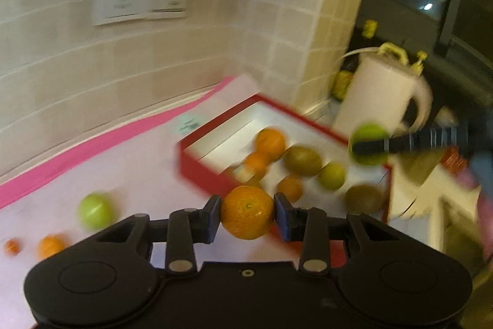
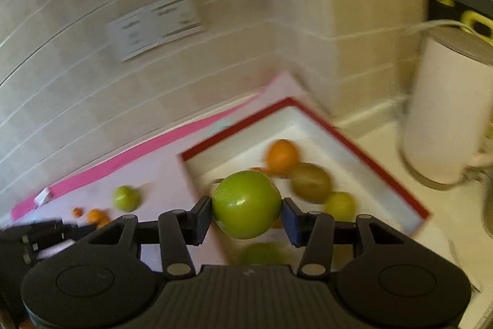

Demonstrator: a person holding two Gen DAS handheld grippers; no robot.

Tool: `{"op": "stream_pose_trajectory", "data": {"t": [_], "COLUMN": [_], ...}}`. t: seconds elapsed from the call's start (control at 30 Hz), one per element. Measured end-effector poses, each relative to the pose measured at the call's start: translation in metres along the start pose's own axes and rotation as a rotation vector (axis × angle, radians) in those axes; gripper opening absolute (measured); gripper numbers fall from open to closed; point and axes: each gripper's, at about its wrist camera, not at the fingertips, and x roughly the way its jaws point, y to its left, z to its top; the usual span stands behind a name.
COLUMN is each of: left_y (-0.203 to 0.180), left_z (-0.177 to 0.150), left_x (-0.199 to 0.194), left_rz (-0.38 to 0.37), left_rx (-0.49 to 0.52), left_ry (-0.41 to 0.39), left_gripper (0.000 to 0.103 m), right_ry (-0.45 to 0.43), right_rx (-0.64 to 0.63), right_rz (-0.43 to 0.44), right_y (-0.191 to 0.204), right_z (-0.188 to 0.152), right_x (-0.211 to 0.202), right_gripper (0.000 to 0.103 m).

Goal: Organize fruits
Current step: 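Carry the tangerine and apple into the red box and open both tools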

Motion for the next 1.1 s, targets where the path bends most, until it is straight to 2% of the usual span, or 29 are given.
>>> {"op": "stream_pose_trajectory", "data": {"t": [0.13, 0.3, 0.5, 0.7, 0.77, 0.87, 1.1], "left_y": [-0.004, -0.008, -0.018, -0.02, -0.019, -0.016, -0.013], "left_z": [0.036, 0.059, 0.061, 0.053, 0.051, 0.048, 0.05], "left_x": [0.054, 0.13, 0.188, 0.209, 0.212, 0.213, 0.218], "left_rz": [-0.101, -0.179, -0.181, -0.202, -0.204, -0.197, -0.201], "left_rx": [-0.057, -0.129, -0.086, -0.075, -0.079, -0.09, -0.11], "left_ry": [0.049, 0.172, 0.285, 0.342, 0.35, 0.355, 0.342], "left_gripper": [0.044, 0.044, 0.044, 0.044, 0.044, 0.045, 0.058], "right_ry": [0.034, 0.095, 0.151, 0.173, 0.187, 0.206, 0.212], "right_rx": [0.031, 0.06, 0.05, -0.048, -0.057, -0.051, -0.077], "right_rz": [-0.037, -0.022, 0.0, -0.039, -0.061, -0.046, -0.084], "right_y": [-0.038, -0.056, -0.049, -0.031, -0.029, -0.028, -0.022], "right_z": [0.0, -0.007, -0.02, -0.023, -0.025, -0.027, -0.03], "right_x": [0.02, 0.051, 0.085, 0.102, 0.106, 0.11, 0.116], "right_gripper": [0.051, 0.051, 0.051, 0.051, 0.051, 0.051, 0.051]}}
